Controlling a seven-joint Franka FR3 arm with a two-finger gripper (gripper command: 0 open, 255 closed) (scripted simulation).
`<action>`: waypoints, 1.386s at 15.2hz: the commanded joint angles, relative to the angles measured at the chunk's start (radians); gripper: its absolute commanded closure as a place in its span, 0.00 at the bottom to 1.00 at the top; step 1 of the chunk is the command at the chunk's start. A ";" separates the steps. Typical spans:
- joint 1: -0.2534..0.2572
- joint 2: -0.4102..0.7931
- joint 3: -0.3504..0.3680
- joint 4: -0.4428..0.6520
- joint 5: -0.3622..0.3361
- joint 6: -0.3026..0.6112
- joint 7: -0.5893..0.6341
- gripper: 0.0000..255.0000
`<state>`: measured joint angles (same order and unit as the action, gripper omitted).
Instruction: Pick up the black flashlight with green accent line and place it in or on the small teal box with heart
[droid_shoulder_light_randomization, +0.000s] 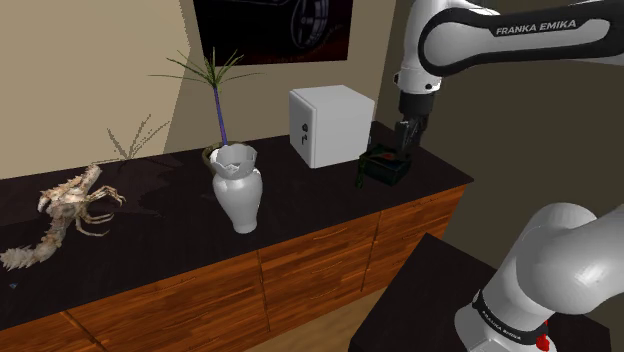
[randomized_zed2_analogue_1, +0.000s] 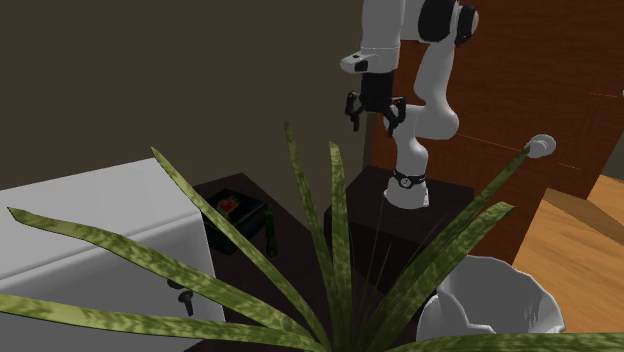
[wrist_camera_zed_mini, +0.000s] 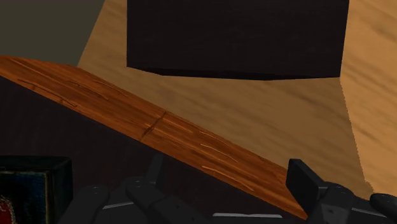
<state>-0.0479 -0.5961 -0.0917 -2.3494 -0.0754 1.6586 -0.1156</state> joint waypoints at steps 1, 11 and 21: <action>-0.009 0.054 -0.026 0.008 -0.012 0.059 -0.026 0.00; -0.034 0.371 -0.132 0.124 -0.007 0.313 -0.148 0.00; -0.075 0.733 -0.194 0.372 0.106 0.463 -0.297 0.00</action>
<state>-0.1136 0.0982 -0.2794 -2.0053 0.0154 2.1080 -0.3906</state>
